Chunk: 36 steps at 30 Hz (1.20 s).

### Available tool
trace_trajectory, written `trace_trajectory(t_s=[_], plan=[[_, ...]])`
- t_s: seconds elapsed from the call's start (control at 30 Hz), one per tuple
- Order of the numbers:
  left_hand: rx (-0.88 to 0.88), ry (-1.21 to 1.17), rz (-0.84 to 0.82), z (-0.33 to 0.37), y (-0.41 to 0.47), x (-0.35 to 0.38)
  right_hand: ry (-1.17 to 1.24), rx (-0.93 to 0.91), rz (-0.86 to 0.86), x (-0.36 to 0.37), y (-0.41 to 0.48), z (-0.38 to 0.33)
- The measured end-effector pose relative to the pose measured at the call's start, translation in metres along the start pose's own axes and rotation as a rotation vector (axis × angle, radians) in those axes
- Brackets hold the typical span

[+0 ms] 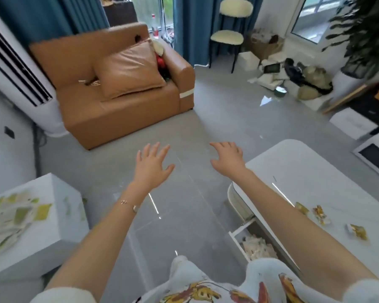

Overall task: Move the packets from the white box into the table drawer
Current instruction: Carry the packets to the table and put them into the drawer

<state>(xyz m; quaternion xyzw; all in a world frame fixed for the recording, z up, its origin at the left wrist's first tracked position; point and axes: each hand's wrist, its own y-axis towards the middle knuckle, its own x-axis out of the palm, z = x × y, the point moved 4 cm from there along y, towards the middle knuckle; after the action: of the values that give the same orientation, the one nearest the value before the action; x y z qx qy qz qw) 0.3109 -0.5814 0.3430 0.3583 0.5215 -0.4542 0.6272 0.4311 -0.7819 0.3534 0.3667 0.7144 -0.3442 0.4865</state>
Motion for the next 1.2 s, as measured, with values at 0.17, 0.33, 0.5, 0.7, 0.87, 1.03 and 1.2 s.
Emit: trace_trajectory(t_s=[0.17, 0.33, 0.5, 0.7, 0.87, 1.03, 1.2], plan=[[-0.105, -0.001, 0.030, -0.081, -0.001, -0.016, -0.018, -0.121, -0.011, 0.024, 0.044, -0.093], [-0.252, -0.026, 0.018, -0.150, -0.011, -0.024, -0.042, -0.272, -0.065, 0.055, 0.081, -0.175], [-0.424, -0.044, 0.045, -0.213, -0.012, -0.030, -0.084, -0.452, -0.121, 0.077, 0.121, -0.245], [-0.576, -0.038, 0.039, -0.272, 0.022, -0.039, -0.076, -0.649, -0.170, 0.095, 0.179, -0.308], [-0.709, -0.077, 0.034, -0.313, 0.048, -0.035, -0.112, -0.768, -0.217, 0.107, 0.234, -0.355], [-0.875, -0.115, 0.039, -0.351, 0.040, -0.026, -0.121, -0.961, -0.277, 0.125, 0.267, -0.420], [-1.083, -0.147, 0.068, -0.401, 0.000, -0.015, -0.122, -1.129, -0.378, 0.162, 0.270, -0.504]])
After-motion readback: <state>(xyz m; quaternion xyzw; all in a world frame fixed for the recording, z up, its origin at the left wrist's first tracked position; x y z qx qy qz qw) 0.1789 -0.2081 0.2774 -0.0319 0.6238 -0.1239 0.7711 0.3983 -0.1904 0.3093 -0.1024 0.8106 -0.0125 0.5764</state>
